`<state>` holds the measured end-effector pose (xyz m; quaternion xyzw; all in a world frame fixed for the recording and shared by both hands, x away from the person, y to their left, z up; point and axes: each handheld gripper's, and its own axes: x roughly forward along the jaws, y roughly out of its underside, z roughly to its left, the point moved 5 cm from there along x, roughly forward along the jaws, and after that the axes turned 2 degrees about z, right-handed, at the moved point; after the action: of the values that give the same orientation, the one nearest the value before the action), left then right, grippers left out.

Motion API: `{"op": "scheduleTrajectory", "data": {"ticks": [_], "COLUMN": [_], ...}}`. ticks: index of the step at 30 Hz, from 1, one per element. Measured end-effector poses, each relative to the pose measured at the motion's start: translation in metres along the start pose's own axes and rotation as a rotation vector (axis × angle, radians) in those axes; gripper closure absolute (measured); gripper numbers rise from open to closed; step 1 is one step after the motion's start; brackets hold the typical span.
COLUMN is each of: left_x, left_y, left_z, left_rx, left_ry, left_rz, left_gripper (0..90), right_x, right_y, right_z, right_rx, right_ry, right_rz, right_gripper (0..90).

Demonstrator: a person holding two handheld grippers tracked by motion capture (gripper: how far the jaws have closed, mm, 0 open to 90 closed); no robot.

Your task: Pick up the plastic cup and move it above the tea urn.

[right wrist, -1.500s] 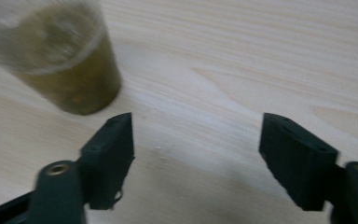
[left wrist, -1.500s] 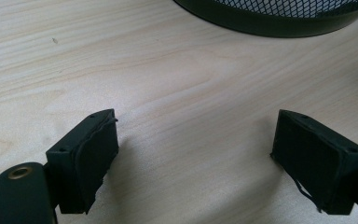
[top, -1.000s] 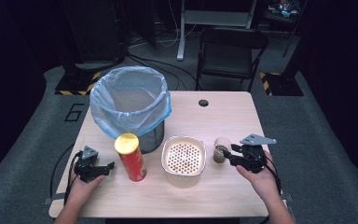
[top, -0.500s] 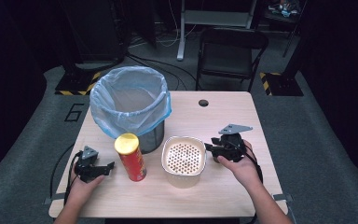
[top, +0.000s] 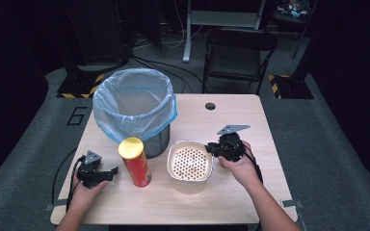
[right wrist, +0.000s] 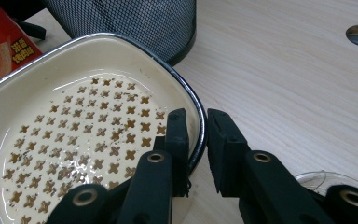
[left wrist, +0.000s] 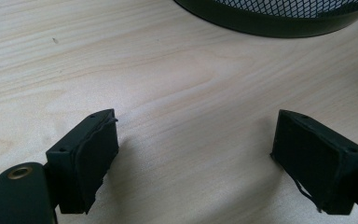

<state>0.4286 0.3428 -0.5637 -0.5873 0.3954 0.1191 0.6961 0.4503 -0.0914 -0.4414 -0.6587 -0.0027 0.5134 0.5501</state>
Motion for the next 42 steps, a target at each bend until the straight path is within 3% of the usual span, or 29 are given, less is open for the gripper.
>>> {"op": "scheduleTrajectory", "data": {"ticks": [6, 18, 20, 21, 22, 24, 25, 27, 28, 29, 30, 34, 42], "left_x": [0.0, 0.0, 0.0, 0.0, 0.0, 0.0, 0.0, 0.0, 0.0, 0.0, 0.0, 0.0, 0.0], "left_y": [0.0, 0.0, 0.0, 0.0, 0.0, 0.0, 0.0, 0.0, 0.0, 0.0, 0.0, 0.0, 0.0], "left_z": [0.0, 0.0, 0.0, 0.0, 0.0, 0.0, 0.0, 0.0, 0.0, 0.0, 0.0, 0.0, 0.0], "left_rx": [0.0, 0.0, 0.0, 0.0, 0.0, 0.0, 0.0, 0.0, 0.0, 0.0, 0.0, 0.0, 0.0], "left_ry": [0.0, 0.0, 0.0, 0.0, 0.0, 0.0, 0.0, 0.0, 0.0, 0.0, 0.0, 0.0, 0.0], "left_rz": [0.0, 0.0, 0.0, 0.0, 0.0, 0.0, 0.0, 0.0, 0.0, 0.0, 0.0, 0.0, 0.0], "left_gripper": [14.0, 14.0, 14.0, 14.0, 14.0, 14.0, 13.9, 14.0, 14.0, 14.0, 14.0, 14.0, 14.0], "right_x": [-0.008, -0.032, -0.037, -0.037, -0.047, -0.051, -0.056, -0.063, -0.063, -0.063, -0.059, -0.047, -0.03], "right_y": [0.007, 0.033, 0.034, 0.034, 0.029, 0.027, 0.025, 0.024, 0.027, 0.027, 0.032, 0.044, 0.056], "right_z": [0.005, 0.012, 0.013, 0.013, 0.009, 0.006, 0.001, -0.014, -0.027, -0.027, -0.038, -0.054, -0.057], "right_rx": [-0.037, -0.036, -0.016, -0.016, -0.001, 0.005, -0.001, -0.041, -0.034, -0.034, -0.009, 0.007, -0.033], "right_ry": [-0.003, -0.019, -0.026, -0.026, -0.008, 0.003, 0.031, 0.134, 0.158, 0.158, 0.143, 0.143, 0.167], "right_rz": [0.011, -0.005, -0.03, -0.03, -0.088, -0.106, -0.128, -0.15, -0.144, -0.144, -0.134, -0.121, -0.097], "right_gripper": [79.1, 79.0, 64.7, 64.7, 55.1, 51.9, 48.8, 42.0, 38.2, 38.2, 33.1, 30.7, 19.1]}}
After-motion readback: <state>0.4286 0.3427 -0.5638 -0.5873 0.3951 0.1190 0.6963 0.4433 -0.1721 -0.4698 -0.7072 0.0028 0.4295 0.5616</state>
